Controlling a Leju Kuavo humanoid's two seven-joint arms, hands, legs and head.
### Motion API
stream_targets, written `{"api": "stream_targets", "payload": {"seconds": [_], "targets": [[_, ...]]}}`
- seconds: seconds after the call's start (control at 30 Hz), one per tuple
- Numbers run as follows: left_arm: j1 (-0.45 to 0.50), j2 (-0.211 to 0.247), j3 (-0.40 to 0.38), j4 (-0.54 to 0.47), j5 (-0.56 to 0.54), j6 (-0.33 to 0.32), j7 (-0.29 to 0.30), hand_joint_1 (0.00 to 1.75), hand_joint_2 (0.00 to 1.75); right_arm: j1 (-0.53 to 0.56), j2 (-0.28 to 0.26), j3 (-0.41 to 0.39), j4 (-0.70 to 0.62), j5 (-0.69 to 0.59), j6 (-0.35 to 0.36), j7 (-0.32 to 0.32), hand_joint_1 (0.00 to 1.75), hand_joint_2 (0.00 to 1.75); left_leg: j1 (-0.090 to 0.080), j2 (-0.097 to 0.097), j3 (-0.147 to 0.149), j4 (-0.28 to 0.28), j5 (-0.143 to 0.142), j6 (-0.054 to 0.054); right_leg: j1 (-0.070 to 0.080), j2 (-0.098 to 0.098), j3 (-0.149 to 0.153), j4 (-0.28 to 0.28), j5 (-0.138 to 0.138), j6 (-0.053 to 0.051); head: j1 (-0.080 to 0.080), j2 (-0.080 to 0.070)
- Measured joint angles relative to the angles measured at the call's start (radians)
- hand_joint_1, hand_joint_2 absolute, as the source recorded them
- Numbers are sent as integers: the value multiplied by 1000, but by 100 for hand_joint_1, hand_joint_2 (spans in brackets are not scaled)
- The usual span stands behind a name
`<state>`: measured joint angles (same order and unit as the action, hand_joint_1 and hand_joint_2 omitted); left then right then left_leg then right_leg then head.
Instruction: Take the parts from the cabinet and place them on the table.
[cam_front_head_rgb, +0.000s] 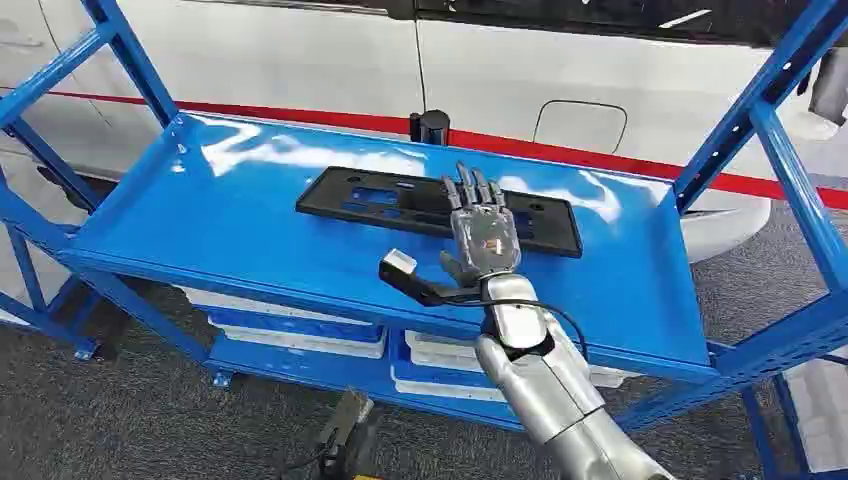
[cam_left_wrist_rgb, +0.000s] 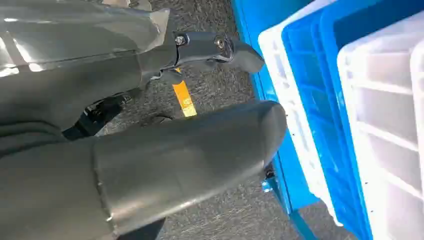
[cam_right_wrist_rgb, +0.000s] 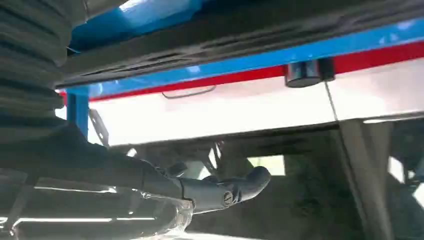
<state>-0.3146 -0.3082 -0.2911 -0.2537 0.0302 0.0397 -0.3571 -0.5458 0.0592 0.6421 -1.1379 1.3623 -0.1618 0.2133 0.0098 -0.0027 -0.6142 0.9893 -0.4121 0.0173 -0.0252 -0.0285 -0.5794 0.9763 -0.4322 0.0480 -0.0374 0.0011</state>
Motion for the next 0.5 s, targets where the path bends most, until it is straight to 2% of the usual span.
{"api": "stream_targets", "payload": {"seconds": [0.23,0.5], "targets": [[0,10,0,0,40,8,-3,0,0,-35,44,22,123,159,-37,31,0,175,0,0,0,0,0,0,0,0,0,0,0,0,0,0],[4,17,0,0,75,29,-32,0,0,-85,47,0,285,170,-162,126,0,175,0,0,0,0,0,0,0,0,0,0,0,0,0,0]]}}
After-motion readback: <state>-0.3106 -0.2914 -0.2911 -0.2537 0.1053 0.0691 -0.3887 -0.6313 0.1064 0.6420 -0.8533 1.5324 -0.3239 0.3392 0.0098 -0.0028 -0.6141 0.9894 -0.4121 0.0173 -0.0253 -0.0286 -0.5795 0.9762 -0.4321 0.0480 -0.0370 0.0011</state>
